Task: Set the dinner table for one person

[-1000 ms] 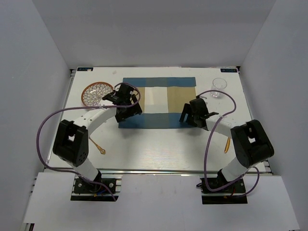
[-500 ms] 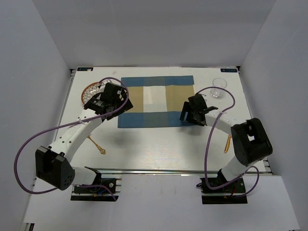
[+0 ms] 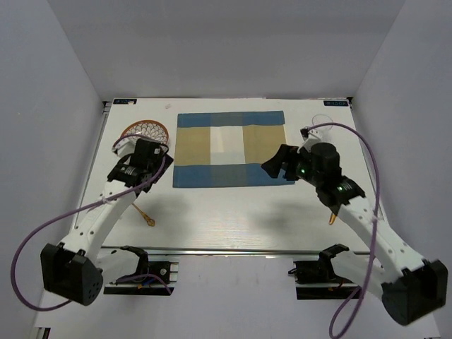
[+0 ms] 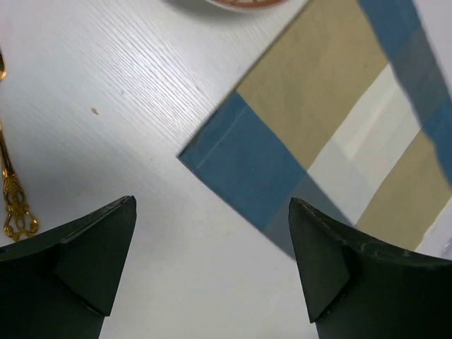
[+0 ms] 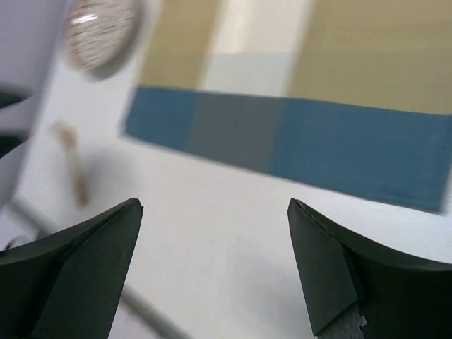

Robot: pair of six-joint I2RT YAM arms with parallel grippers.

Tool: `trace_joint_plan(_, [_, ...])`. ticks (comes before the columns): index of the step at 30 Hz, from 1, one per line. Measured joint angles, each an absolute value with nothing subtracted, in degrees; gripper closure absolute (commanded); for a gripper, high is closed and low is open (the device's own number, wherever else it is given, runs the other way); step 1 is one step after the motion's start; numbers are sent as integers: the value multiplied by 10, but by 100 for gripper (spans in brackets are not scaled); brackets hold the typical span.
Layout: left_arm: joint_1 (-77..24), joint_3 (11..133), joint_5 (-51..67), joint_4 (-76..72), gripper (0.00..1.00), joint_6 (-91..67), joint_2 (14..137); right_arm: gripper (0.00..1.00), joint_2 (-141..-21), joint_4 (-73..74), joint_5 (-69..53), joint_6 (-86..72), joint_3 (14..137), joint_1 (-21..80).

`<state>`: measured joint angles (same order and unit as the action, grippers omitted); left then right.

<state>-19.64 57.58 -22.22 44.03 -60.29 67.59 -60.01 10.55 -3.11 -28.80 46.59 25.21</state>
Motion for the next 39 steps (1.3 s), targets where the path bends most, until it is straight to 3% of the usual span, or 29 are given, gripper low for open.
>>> trace_joint_plan(5, [-154, 490, -261, 403, 2, -674, 591, 11, -460, 84, -227, -269, 405, 253])
trace_joint_plan(10, [-102, 481, -279, 371, 2, -732, 617, 11, -333, 104, -354, -275, 367, 254])
trace_joint_plan(16, [-36, 461, -257, 276, 2, -754, 685, 11, -216, 149, -433, -281, 363, 254])
trace_joint_plan(27, [67, 528, -139, 172, 7, -736, 907, 11, -192, 267, -453, -241, 389, 253])
trace_joint_plan(30, [81, 541, -110, 137, 25, -723, 955, 11, -191, 271, -454, -236, 393, 253])
trace_joint_plan(31, [84, 543, -102, 128, 41, -719, 967, 11, -190, 273, -454, -235, 393, 253])
trace_joint_plan(34, [95, 544, -72, 98, 66, -715, 1001, 11, -185, 274, -452, -235, 392, 253])
trace_joint_plan(35, [98, 547, -60, 83, 91, -713, 1007, 11, -184, 274, -452, -235, 392, 253])
trace_joint_plan(36, [101, 552, -51, 76, 100, -716, 1011, 11, -184, 274, -452, -235, 392, 253])
trace_joint_plan(39, [113, 568, -29, 65, 100, -715, 1015, 11, -184, 278, -449, -235, 392, 253])
